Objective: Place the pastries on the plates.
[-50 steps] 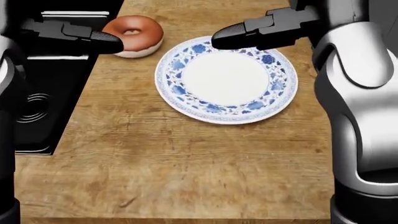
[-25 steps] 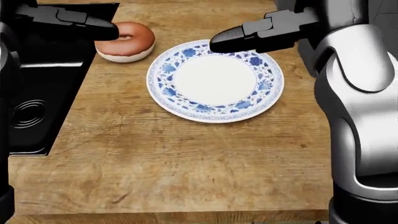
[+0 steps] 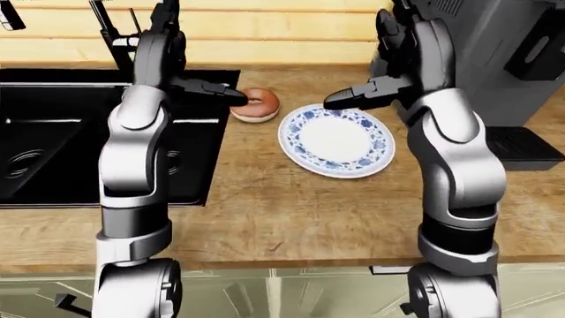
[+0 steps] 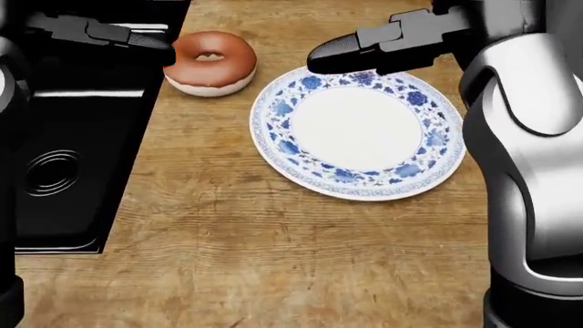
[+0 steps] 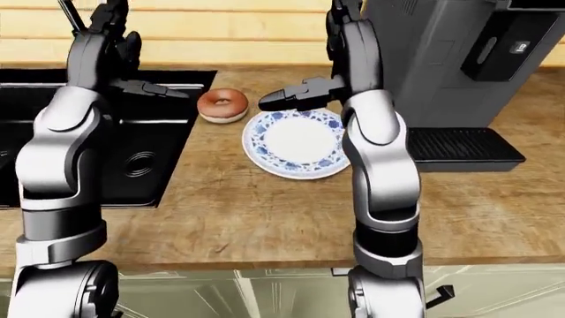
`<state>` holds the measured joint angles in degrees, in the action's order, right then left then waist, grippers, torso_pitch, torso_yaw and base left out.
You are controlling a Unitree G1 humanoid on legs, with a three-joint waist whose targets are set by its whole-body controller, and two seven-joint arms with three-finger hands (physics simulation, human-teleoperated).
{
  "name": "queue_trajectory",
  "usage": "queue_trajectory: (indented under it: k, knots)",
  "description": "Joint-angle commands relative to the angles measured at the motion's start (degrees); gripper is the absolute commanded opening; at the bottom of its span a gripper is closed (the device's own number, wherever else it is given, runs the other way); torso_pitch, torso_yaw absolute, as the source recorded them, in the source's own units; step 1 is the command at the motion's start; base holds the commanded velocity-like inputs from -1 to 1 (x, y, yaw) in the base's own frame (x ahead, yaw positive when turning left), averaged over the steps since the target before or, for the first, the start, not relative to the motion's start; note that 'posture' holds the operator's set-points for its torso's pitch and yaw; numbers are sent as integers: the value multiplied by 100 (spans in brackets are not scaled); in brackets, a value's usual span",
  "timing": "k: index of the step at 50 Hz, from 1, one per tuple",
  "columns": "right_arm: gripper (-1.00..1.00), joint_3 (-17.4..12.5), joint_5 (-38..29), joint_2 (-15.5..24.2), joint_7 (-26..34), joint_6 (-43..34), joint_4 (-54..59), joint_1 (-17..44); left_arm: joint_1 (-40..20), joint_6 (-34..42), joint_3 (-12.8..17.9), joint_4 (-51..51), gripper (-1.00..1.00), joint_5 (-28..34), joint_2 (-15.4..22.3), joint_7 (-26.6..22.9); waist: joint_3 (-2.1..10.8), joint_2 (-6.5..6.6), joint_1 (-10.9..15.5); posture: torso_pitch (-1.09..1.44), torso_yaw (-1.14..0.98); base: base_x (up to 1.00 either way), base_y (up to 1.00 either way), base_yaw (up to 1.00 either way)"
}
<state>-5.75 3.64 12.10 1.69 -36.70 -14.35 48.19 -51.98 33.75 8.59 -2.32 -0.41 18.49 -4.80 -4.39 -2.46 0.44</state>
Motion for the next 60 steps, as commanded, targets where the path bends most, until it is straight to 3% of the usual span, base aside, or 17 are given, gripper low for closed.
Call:
queue_trajectory:
  k: [1, 2, 4, 7, 17, 26, 32, 44, 60]
  knots:
    - [100, -66, -29, 45, -55, 171, -117, 120, -211, -174, 36, 168, 100, -25, 26, 21, 236, 27, 67, 0, 0, 0, 0, 0]
    - [100, -72, -32, 48, -66, 170, -105, 121, -207, -152, 23, 170, 100, -50, 12, 4, 183, 114, 31, 0, 0, 0, 0, 0]
    - [100, -74, -33, 63, -72, 151, -107, 134, -273, -124, 36, 132, 100, -114, 1, 2, 298, 142, 40, 0, 0, 0, 0, 0]
    - [100, -82, -29, 63, -88, 153, -112, 107, -306, -131, 52, 123, 100, -206, -10, 14, 334, 206, 29, 0, 0, 0, 0, 0]
    - [100, -74, -12, 31, -94, 222, -60, 38, -1060, -546, -161, -1069, 100, -19, 84, -408, 389, 266, -9, 0, 0, 0, 0, 0]
    - [100, -68, 9, 33, -106, 254, -85, -51, -2491, -2311, -281, -4736, 100, 450, 187, -855, 411, 221, 9, 0, 0, 0, 0, 0]
    - [100, -82, 26, 57, -92, 178, -90, 53, -3107, -2968, -234, -6209, 100, 710, 317, -1096, 414, 199, 1, 0, 0, 0, 0, 0]
    - [100, -82, 21, 61, -92, 52, -186, 108, -3359, -3452, -287, -7110, 100, 1435, 149, -961, 430, 185, -1, 0, 0, 0, 0, 0]
    - [100, -209, 79, 429, -61, -908, -925, 716, -3359, -3628, 34, -7334, 100, 1579, -50, -858, 386, 175, 3, 1, 0, 0, 0, 0]
